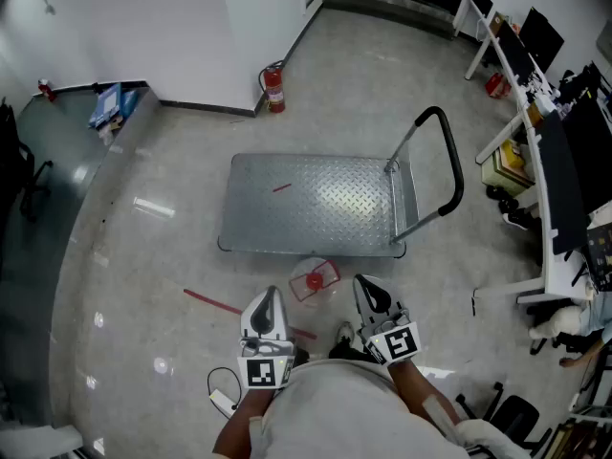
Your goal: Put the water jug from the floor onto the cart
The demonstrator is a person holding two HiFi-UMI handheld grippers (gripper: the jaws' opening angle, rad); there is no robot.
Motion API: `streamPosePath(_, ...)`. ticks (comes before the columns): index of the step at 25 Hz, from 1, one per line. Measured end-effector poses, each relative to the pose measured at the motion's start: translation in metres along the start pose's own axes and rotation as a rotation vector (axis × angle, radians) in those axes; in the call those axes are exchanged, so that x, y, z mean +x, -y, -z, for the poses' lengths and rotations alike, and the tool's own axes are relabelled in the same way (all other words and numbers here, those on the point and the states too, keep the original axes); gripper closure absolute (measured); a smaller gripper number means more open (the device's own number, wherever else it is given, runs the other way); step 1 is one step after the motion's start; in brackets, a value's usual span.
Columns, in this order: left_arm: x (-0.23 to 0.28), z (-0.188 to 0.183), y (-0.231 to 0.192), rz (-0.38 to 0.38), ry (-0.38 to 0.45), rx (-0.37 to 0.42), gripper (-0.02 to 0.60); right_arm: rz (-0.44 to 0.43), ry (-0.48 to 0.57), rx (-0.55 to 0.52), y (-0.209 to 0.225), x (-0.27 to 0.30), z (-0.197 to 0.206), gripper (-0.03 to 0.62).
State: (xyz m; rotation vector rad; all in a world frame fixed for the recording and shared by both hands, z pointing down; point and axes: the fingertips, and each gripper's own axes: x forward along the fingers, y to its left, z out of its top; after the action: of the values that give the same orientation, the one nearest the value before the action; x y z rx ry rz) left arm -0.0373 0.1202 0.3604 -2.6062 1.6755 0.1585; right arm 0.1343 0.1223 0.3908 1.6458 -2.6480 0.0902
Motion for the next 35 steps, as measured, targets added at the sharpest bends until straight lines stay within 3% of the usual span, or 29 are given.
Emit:
streamPosePath(14,0.003,0.002,0.001,0.004,-0.003,0.003,0.578,0.003,0.005,-0.002,0.003,0.001,0.002,0.582)
streamPosePath(19,-0.002,0.003,0.003,0.012,0.007,0.023,0.578,0.005,-0.046,0.018,0.002,0.007,0.020,0.582)
streamPosePath(27,0.004,0.011,-0.001,0.024,-0.026,-0.017,0.578,-0.046,-0.349,0.038,0.001,0.053,0.129,0.570)
streamPosePath(30,0.008,0.016,-0.001,0.032,-0.053,-0.056,0.578,-0.100,-0.525,0.061,-0.009,0.070,0.197,0.436)
streamPosePath(35,0.017,0.048,-0.006,0.064,-0.085,-0.087,0.578,-0.166,-0.795,0.020,-0.025,0.094,0.329,0.390)
